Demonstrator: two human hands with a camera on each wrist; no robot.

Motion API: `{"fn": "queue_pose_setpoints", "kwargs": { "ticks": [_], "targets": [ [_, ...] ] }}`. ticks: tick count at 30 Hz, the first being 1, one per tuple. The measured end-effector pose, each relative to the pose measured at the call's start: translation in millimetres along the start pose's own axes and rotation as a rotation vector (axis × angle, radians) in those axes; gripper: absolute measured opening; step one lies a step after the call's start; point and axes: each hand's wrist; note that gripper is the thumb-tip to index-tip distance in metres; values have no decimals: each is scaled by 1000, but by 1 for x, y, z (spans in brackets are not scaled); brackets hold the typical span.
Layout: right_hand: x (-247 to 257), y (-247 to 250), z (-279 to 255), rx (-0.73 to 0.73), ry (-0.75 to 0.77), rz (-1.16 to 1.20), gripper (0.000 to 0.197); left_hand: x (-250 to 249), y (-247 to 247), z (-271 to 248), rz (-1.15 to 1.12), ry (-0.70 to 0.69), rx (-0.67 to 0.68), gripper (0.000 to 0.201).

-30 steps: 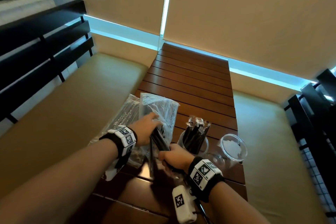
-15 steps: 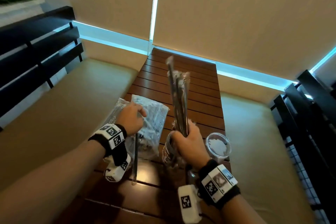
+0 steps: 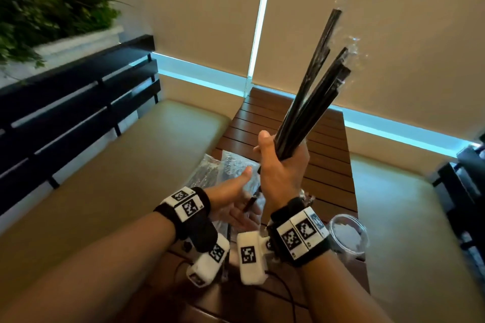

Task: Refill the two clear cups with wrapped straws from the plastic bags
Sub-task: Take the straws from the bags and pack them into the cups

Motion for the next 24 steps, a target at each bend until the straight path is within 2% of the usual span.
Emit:
{"fn": "queue_pose_setpoints", "kwargs": {
  "ticks": [4,6,8,9,10,12,13,14,16,19,20,21,24],
  "targets": [
    [-27,-6,-17,62,-124,-155,23,-8,9,14,-202,-82,-5,74],
    [-38,-4,-23,47,-190,-172,25,-15,15,18,-192,-81,-12,83],
    [-45,4,-19,51,-258,-190,25,-28,21,11,-48,-91,-59,97],
    [-48,9,-17,70,-277,-216,25,-38,24,3,23,-159,-145,94],
    [-51,14,-15,96,-288,-249,24,-49,27,-5,58,-284,-256,88],
    [-57,23,-17,170,-303,-359,25,-77,26,-26,20,-625,-432,71],
    [-60,24,-20,215,-307,-409,29,-91,24,-34,29,-796,-467,64],
    [-63,25,-24,258,-308,-445,34,-105,21,-44,91,-937,-470,58],
    [-67,21,-31,311,-302,-469,37,-126,16,-51,309,-1077,-478,49],
    [-67,12,-33,337,-314,-423,40,-133,8,-44,751,-1080,-581,39],
    [-68,10,-33,338,-325,-394,42,-128,4,-41,876,-1075,-600,43],
    [-68,8,-32,331,-346,-360,43,-121,1,-36,970,-1081,-588,48],
    [-71,7,-33,289,-379,-295,38,-102,-6,-27,1196,-1110,-517,43]
  ]
}}
Point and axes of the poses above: each hand's wrist, its own z-axis towards the middle knuckle, its own y-axis out of the back of the hand, x = y × z, and after that the axes turned 8 degrees about -y, right-handed
